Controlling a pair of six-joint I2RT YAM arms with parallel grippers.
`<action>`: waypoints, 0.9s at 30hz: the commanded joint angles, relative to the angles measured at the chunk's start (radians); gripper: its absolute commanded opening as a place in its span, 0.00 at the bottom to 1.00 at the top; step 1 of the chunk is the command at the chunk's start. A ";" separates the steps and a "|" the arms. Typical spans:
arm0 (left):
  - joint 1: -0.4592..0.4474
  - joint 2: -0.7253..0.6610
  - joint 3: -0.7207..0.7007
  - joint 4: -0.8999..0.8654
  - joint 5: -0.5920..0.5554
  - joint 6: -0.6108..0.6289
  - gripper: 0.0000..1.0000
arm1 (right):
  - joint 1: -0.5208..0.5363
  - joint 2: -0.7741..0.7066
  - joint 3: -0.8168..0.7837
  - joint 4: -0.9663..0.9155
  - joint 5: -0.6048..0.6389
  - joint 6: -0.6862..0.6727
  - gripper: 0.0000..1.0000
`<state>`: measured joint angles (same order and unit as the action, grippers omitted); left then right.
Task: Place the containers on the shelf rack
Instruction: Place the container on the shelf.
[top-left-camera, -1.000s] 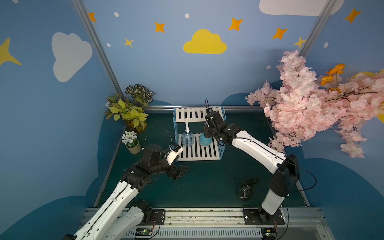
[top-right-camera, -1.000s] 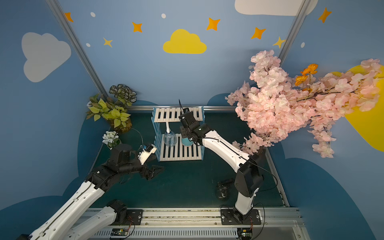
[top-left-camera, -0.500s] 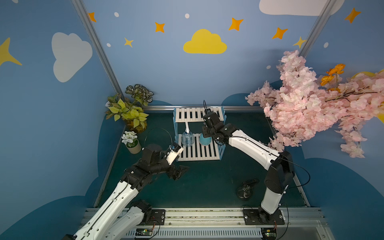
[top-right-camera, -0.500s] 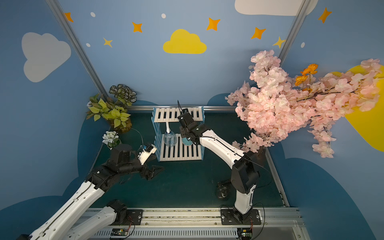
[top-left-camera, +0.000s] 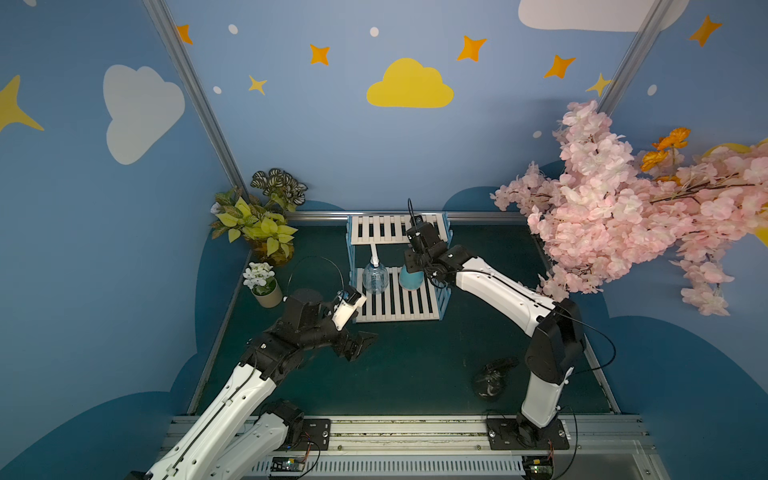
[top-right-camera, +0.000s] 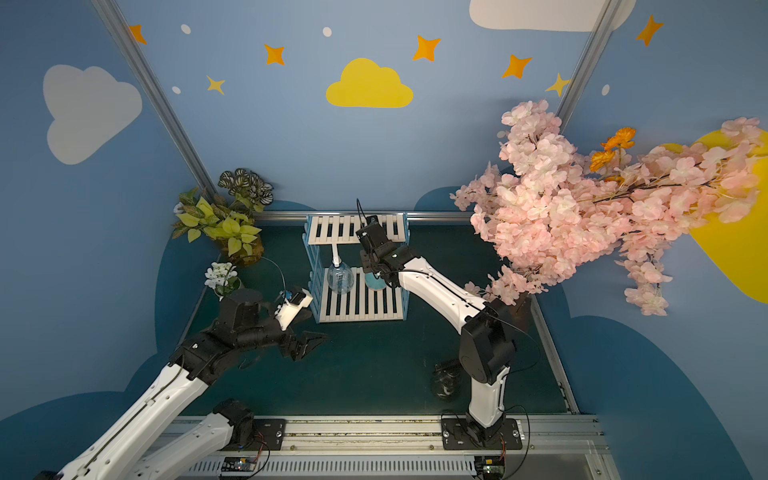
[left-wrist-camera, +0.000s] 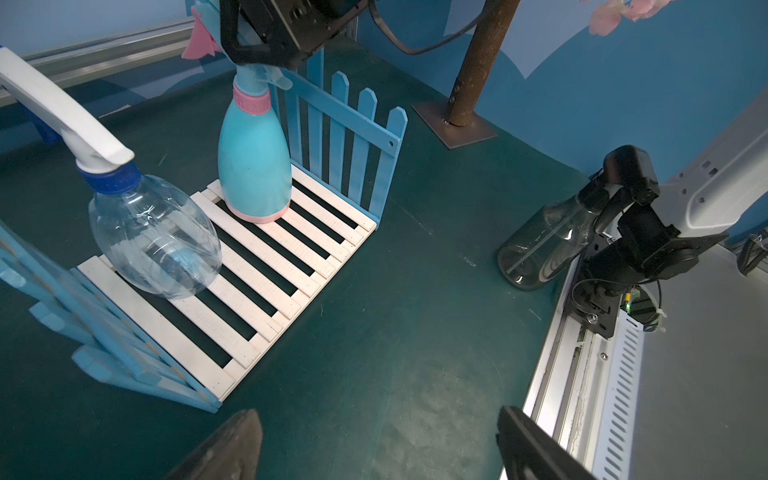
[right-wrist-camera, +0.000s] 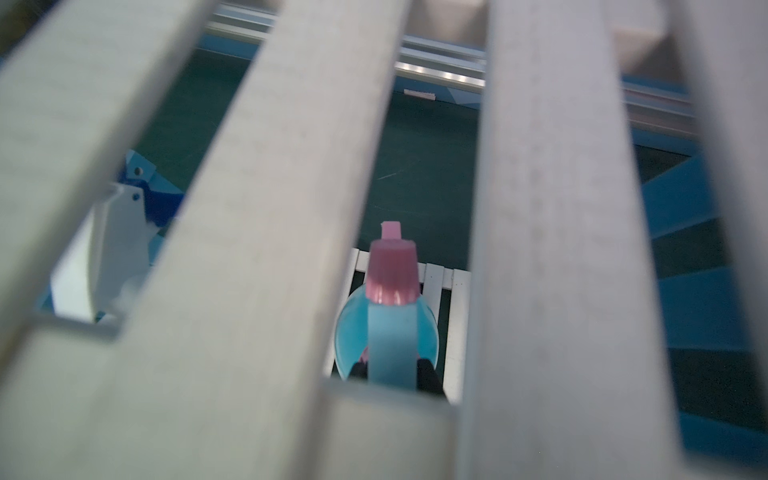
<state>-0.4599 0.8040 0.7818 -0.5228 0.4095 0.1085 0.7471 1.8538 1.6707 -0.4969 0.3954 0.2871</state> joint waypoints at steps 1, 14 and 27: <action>0.005 -0.011 -0.009 0.001 0.002 0.012 0.93 | -0.006 0.025 0.030 -0.008 -0.003 0.011 0.14; 0.004 -0.015 -0.012 0.000 0.003 0.014 0.93 | -0.008 0.042 0.045 -0.011 0.000 0.014 0.22; 0.003 -0.019 -0.015 -0.001 0.003 0.015 0.93 | -0.008 0.050 0.056 -0.011 -0.001 0.013 0.32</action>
<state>-0.4599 0.7963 0.7761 -0.5232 0.4099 0.1089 0.7433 1.8889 1.7008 -0.4995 0.3946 0.2993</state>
